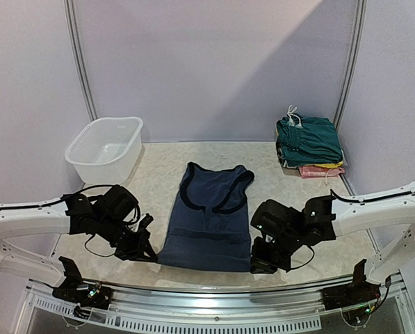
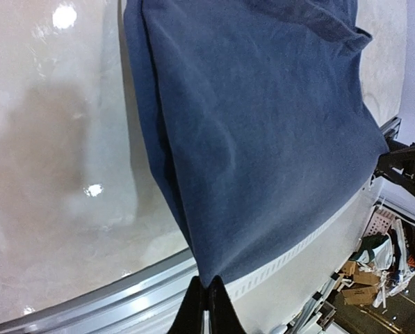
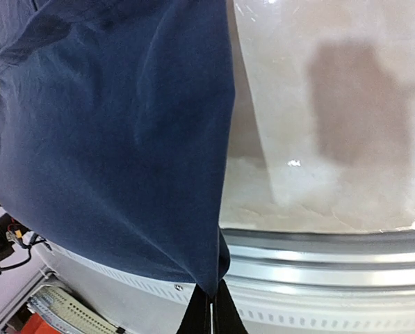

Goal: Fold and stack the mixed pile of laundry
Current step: Pick up the 2/3-rectangle-folded tank top from the center of the board, then fold the 2/3-rectangle-folded tank top at the center of the board, then smooth out the square-folded tank top at the center of the board, then pick up the square-folded tank top from the center of the board.

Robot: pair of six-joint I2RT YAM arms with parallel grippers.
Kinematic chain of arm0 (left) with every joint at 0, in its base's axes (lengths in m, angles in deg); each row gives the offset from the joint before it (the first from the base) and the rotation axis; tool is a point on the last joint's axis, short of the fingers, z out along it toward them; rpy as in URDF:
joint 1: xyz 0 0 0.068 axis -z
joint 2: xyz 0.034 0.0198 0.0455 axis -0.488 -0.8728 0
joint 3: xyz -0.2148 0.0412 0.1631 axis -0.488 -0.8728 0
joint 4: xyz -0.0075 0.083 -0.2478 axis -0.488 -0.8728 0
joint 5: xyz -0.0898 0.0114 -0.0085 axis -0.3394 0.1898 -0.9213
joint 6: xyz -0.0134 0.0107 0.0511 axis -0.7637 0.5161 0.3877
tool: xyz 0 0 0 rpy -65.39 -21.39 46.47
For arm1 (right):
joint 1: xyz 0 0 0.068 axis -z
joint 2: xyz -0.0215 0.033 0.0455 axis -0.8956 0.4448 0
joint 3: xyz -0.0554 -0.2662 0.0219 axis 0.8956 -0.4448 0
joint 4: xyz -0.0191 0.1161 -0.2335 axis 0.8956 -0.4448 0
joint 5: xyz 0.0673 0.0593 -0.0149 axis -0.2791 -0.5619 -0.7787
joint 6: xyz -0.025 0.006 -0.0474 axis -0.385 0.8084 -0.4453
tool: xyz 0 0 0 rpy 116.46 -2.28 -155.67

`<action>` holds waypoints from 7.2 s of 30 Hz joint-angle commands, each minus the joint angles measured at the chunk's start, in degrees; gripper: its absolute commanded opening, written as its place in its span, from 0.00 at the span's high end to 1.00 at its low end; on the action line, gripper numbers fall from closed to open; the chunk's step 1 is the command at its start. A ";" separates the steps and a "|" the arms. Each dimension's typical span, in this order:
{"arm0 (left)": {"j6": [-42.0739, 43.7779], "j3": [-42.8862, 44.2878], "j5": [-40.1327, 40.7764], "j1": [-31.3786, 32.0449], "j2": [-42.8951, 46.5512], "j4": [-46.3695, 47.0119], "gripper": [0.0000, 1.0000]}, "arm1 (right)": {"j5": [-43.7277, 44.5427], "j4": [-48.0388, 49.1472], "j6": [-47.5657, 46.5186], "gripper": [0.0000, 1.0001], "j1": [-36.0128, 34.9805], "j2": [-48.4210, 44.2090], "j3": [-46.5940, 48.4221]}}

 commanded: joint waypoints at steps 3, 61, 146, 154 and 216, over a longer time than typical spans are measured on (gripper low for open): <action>-8.93 5.44 5.06 3.35 2.24 -8.31 1.00 | 2.18 -20.54 -6.54 1.00 -0.16 -0.42 8.95; 12.52 79.01 0.49 -24.16 -57.23 -26.61 1.00 | 3.02 -50.48 -52.91 1.00 39.39 50.80 84.32; 40.55 57.69 36.92 0.05 -43.79 -17.47 0.00 | -10.13 -16.52 -62.03 0.57 43.97 41.19 67.11; 51.06 61.51 43.76 14.85 -46.39 -17.56 0.01 | 2.24 -15.17 -57.52 0.41 44.20 19.57 42.36; 55.00 62.76 50.97 20.51 -55.00 -6.35 1.00 | -17.54 1.52 -39.00 0.01 46.99 9.04 14.28</action>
